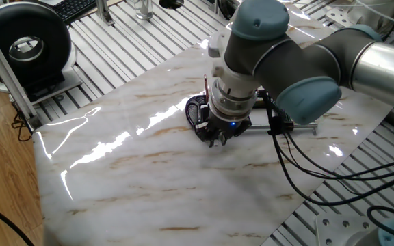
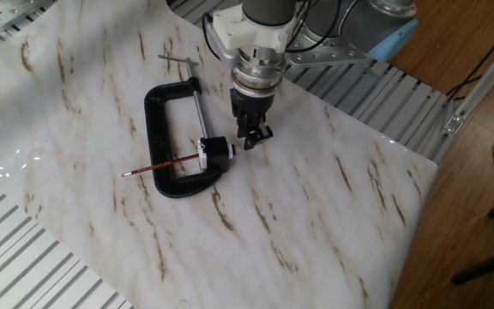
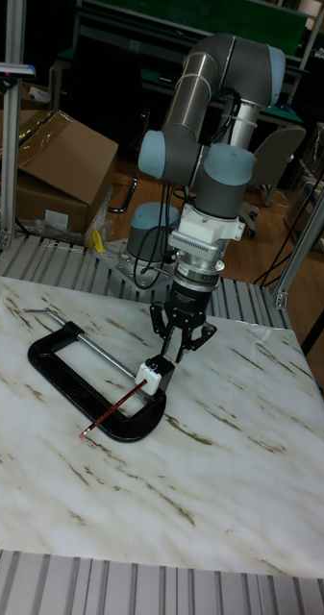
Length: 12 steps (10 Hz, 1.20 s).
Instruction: Sharpen the pencil with a pencil sharpener
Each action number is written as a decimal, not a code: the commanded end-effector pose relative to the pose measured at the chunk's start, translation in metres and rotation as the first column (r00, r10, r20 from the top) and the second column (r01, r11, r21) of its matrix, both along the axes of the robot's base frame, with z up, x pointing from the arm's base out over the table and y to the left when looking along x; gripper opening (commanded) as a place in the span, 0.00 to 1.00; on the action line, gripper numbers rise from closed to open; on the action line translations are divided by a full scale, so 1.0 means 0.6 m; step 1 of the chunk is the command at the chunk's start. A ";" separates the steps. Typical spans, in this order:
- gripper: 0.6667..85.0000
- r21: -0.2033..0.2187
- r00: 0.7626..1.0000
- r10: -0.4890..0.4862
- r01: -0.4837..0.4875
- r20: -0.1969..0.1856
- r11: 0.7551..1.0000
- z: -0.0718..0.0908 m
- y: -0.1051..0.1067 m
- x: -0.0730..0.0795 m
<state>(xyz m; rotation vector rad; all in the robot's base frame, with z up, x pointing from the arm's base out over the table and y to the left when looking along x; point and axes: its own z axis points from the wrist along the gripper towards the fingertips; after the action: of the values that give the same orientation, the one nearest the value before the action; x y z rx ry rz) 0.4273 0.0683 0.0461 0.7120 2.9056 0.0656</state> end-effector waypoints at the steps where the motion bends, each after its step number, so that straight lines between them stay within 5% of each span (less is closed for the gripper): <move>1: 0.40 0.000 1.000 -0.006 0.006 0.017 1.000 -0.003 0.003 -0.001; 8: 0.39 -0.042 0.999 -0.038 0.039 0.013 0.998 0.032 0.004 -0.018; 12: 0.38 -0.032 0.998 -0.060 0.061 0.033 0.998 0.024 -0.006 -0.026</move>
<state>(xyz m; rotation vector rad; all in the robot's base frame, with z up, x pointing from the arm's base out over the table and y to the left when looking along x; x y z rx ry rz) 0.4134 0.0666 0.0604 0.7522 2.8639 -0.0069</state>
